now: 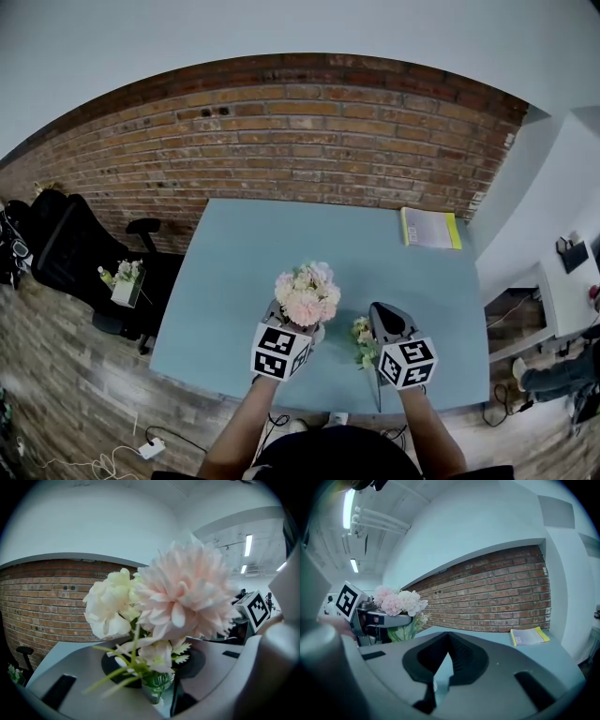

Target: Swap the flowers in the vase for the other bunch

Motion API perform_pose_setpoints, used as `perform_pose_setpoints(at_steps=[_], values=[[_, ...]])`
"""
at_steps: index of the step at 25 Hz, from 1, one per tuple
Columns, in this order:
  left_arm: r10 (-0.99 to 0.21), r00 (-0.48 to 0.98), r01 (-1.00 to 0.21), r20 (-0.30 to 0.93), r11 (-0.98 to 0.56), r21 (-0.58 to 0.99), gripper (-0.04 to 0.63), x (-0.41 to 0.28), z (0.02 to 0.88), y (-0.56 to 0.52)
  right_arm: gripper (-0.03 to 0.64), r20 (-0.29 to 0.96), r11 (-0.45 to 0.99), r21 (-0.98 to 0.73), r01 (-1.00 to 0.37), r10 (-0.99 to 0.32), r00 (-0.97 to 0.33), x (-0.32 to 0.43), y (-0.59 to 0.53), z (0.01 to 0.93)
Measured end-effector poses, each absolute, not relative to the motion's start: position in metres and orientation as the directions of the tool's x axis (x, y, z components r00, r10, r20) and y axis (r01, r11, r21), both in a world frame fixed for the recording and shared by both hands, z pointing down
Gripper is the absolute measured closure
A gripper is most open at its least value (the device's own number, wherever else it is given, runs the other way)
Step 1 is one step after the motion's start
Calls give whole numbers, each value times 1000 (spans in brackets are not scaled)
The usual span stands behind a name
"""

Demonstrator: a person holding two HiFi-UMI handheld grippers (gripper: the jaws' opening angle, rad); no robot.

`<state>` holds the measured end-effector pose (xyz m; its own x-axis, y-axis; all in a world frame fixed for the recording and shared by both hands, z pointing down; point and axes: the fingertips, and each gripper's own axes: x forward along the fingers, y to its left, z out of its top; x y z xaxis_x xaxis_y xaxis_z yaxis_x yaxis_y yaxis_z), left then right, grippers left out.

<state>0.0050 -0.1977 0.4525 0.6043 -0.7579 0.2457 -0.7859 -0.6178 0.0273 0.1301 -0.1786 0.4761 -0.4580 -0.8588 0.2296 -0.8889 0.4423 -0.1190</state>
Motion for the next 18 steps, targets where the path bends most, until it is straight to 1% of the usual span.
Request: perform_pose_setpoints(at_steps=[9, 18], values=[[-776, 599, -793, 196, -608, 18, 457, -13, 428, -183, 611, 223, 454, -117, -883, -855, -469, 118, -166, 471], [-793, 576, -809, 199, -588, 2, 457, -29, 427, -167, 611, 228, 489, -112, -865, -835, -501, 98, -155, 473]])
